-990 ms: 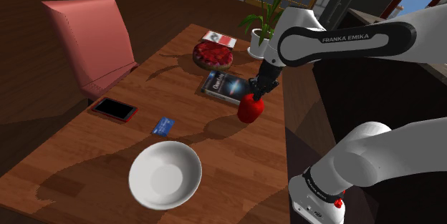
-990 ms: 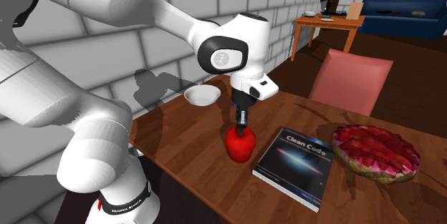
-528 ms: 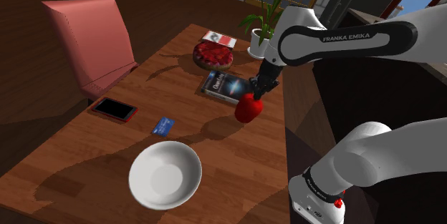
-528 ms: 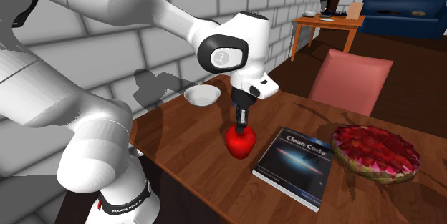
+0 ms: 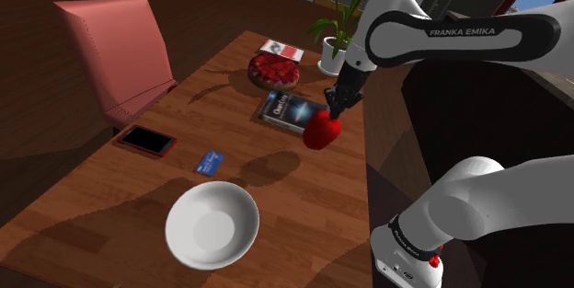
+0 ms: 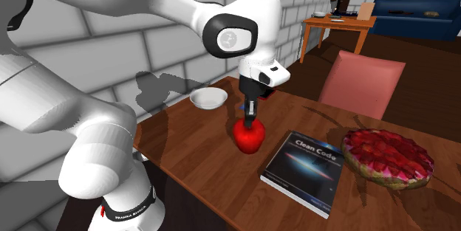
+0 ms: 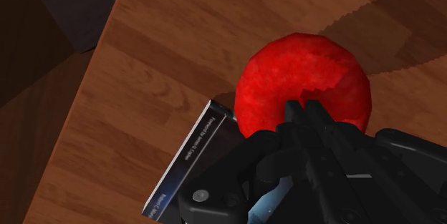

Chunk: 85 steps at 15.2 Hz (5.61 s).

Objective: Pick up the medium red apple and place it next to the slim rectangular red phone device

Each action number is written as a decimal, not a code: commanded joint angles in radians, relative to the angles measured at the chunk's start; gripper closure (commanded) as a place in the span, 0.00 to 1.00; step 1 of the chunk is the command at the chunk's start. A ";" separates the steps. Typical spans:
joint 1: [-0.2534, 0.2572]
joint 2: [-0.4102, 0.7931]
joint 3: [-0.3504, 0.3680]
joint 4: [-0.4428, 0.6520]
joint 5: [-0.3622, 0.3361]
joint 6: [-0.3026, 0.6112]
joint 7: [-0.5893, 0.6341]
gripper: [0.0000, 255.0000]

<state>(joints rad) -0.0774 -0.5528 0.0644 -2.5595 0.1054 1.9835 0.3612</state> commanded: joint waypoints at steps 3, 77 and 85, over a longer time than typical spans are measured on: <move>-0.001 -0.016 -0.003 0.041 -0.003 -0.058 0.002 1.00; 0.199 0.934 0.258 1.179 -0.158 -0.233 0.497 1.00; 0.193 0.937 0.255 1.075 -0.159 -0.127 0.494 1.00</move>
<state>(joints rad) 0.1171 0.3846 0.3197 -1.4692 -0.0539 1.8413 0.8564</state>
